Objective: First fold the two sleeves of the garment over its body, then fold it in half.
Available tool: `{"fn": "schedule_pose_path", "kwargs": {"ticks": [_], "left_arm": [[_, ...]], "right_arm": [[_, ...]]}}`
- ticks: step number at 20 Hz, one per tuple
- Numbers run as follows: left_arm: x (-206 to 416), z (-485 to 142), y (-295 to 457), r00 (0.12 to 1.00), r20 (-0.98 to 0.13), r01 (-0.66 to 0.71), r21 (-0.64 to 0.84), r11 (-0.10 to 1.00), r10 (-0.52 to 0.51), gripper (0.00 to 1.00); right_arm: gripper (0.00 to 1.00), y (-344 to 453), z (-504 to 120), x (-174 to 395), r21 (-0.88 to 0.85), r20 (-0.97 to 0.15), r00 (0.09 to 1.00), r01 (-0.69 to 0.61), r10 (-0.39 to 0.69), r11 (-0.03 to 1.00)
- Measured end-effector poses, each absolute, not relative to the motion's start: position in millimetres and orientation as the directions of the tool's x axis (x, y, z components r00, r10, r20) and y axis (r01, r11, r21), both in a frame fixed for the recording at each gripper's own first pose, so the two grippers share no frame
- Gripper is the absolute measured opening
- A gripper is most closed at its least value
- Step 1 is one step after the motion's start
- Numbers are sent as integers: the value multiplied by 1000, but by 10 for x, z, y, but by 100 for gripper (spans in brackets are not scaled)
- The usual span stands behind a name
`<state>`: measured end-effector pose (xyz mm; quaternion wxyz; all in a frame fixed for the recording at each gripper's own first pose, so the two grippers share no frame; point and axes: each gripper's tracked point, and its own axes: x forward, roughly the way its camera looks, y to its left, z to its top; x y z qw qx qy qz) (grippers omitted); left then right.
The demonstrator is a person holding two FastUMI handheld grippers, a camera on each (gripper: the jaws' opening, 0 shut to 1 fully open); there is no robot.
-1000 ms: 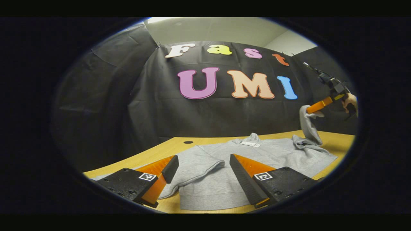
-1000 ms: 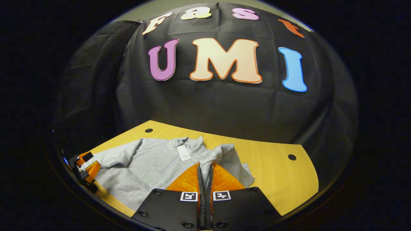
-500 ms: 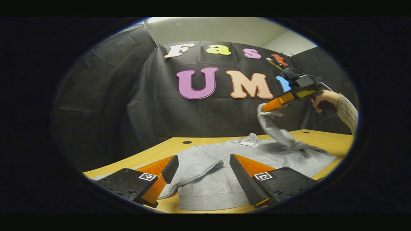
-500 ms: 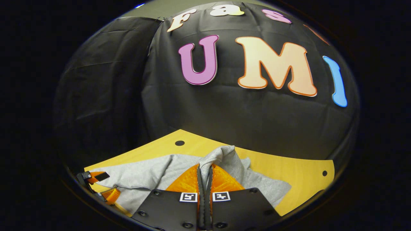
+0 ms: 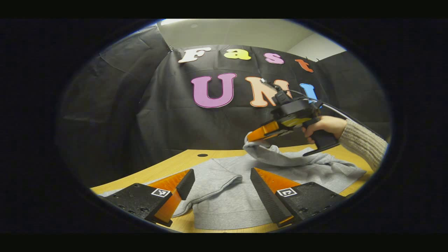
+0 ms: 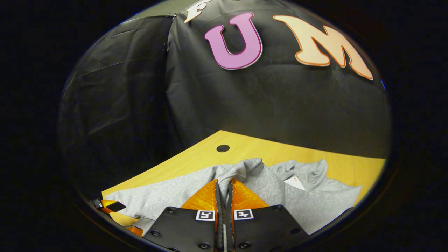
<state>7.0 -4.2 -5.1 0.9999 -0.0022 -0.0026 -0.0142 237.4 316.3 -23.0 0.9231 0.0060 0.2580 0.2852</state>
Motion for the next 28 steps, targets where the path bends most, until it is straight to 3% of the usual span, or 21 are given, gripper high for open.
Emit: {"fn": "schedule_pose_path", "kwargs": {"ticks": [3,6,10,19,28], "left_arm": [[69,-47,-47,1000,5,29,-4,1000,-29,95],[69,-55,-47,1000,5,28,-4,1000,-28,94],[75,-57,-45,1000,5,28,-4,1000,-28,95],[76,-64,-39,1000,2,26,-4,1000,-26,94],[86,-69,-34,1000,2,25,-3,1000,-25,94]], "right_arm": [[11,3225,-562,2387,187,-515,673,-516,531,836],[26,3362,-673,2379,223,-520,652,-519,551,825],[96,3506,-617,2368,196,-490,665,-547,564,814],[98,3314,-297,2251,110,-445,709,-564,548,819],[98,2200,175,1687,68,-341,818,-470,463,880]]}}
